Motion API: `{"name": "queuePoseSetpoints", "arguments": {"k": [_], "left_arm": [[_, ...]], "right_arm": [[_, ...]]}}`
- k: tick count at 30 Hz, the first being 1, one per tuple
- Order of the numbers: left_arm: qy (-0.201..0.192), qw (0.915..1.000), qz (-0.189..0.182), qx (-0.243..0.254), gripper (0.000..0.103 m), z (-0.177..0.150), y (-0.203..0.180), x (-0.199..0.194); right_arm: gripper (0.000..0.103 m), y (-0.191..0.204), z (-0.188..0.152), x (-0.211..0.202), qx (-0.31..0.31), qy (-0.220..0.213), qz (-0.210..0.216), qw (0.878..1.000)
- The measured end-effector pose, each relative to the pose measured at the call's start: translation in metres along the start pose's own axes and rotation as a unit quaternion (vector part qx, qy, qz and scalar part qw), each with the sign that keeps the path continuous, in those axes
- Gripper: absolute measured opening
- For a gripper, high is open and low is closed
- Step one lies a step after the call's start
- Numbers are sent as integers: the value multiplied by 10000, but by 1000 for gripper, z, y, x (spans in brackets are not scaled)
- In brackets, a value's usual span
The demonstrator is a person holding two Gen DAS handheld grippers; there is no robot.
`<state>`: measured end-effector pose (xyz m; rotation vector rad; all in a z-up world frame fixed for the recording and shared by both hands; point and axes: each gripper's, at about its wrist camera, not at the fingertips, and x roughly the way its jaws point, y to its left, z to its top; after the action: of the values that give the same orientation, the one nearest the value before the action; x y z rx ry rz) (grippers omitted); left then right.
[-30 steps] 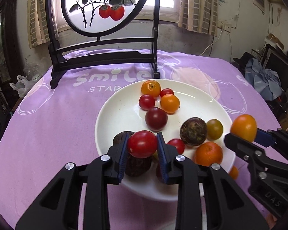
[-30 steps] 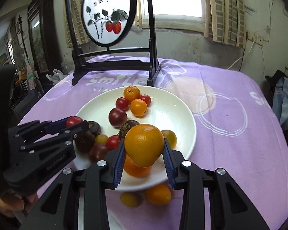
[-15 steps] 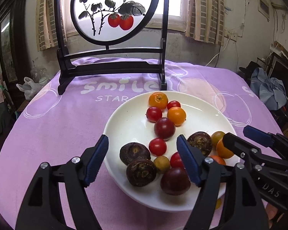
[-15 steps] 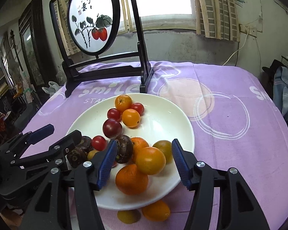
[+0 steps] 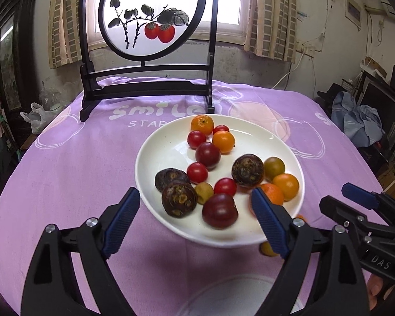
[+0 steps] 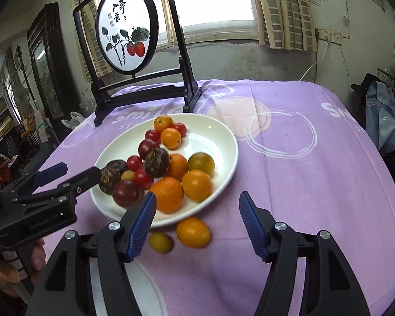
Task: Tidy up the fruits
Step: 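Grasp red tomato with left tool while right tool grasps orange, place both on plate, then grasp small yellow fruit with left tool while right tool grasps orange, place both on plate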
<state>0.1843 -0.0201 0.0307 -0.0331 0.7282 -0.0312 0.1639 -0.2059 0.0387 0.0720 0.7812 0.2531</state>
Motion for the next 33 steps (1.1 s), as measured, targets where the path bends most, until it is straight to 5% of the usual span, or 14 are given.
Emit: {"name": "queuePoseSetpoints", "arguments": {"k": [12,21,33], "left_arm": [[103,9999,-64,73,87,-36,-6,-27],[462,9988,-87,-150,88,-64,11,-15],[574,9979,-161,-232,88,-66,18,-11]], "right_arm": [[69,-1,-33,-11,-305,170,-91,9993],[69,7,-63,18,-826,944,-253,9918],[68,23,-51,48,-1082,1044,-619,9867]]}}
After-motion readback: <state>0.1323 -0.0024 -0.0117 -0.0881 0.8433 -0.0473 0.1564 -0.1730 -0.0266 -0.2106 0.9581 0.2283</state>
